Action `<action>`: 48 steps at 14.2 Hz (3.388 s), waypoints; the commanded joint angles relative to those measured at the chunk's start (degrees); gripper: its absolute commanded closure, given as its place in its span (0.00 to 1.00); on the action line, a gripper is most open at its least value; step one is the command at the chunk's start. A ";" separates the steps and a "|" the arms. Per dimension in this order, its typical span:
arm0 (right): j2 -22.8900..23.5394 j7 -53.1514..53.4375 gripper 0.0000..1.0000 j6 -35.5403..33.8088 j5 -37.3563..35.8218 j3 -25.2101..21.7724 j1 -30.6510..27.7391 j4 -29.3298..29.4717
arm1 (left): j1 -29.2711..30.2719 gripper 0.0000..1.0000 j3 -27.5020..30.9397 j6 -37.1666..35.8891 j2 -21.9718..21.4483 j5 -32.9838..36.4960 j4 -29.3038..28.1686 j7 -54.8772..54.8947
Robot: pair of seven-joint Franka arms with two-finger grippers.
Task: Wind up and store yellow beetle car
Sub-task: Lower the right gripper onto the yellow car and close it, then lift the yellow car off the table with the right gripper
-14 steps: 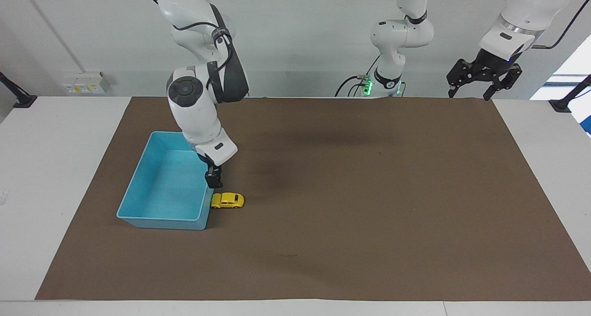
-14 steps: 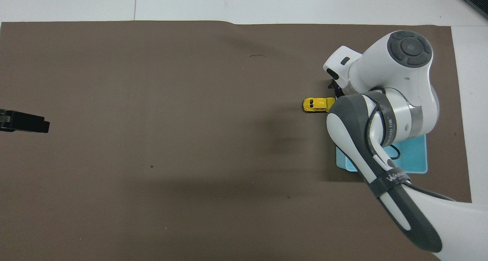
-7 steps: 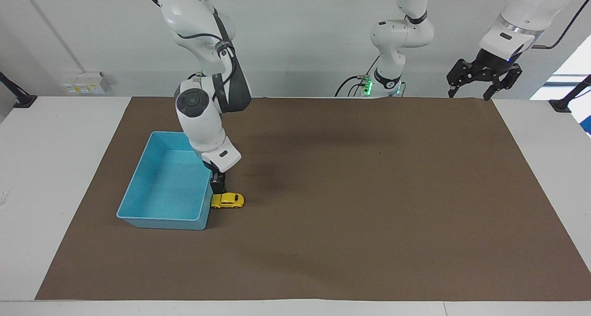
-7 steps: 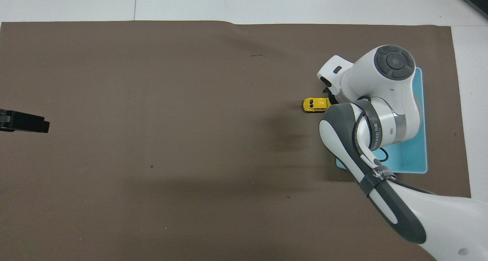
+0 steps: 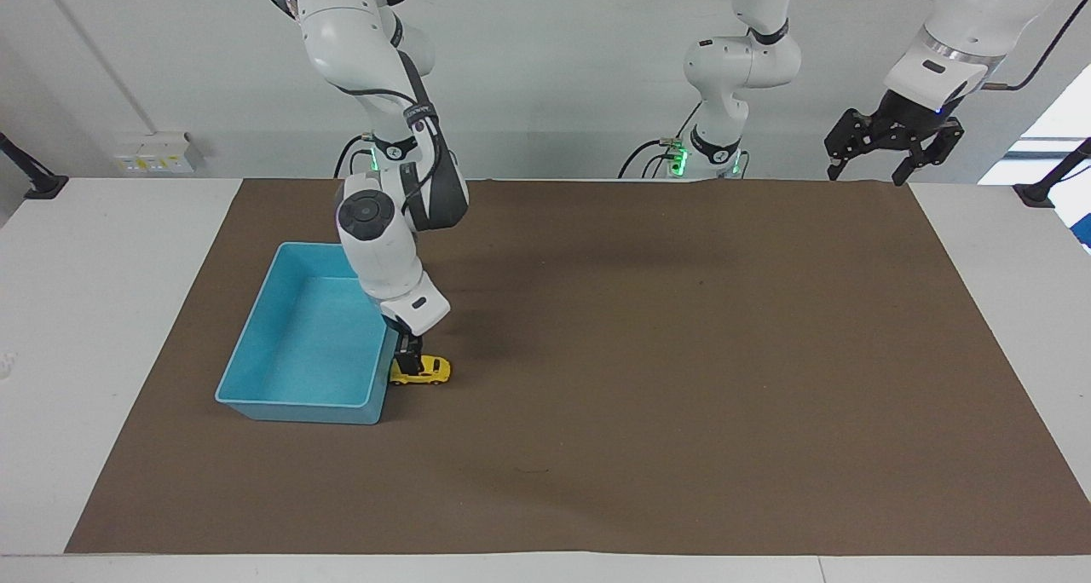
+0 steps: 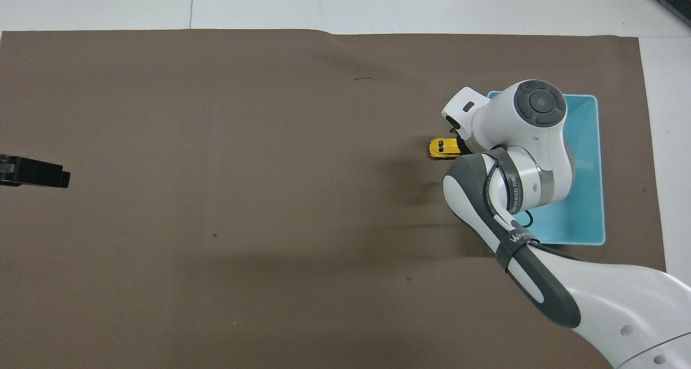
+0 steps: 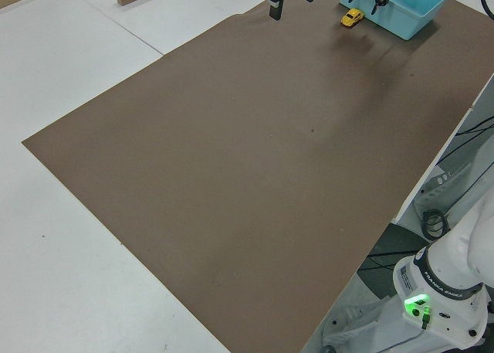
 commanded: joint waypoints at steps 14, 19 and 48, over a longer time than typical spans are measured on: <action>2.38 -1.16 0.04 7.03 -0.96 0.05 -0.31 -2.43 | 0.50 0.00 -0.20 -0.94 -0.70 0.53 -0.05 0.72; 2.38 -1.07 0.32 6.95 -0.96 0.05 -0.31 -2.35 | 0.50 0.00 -0.20 -0.94 -0.70 0.53 -0.05 0.72; -5.35 6.31 0.77 -12.56 0.45 0.05 1.71 8.11 | 0.50 0.00 -0.20 -0.94 -0.70 0.53 -0.05 0.72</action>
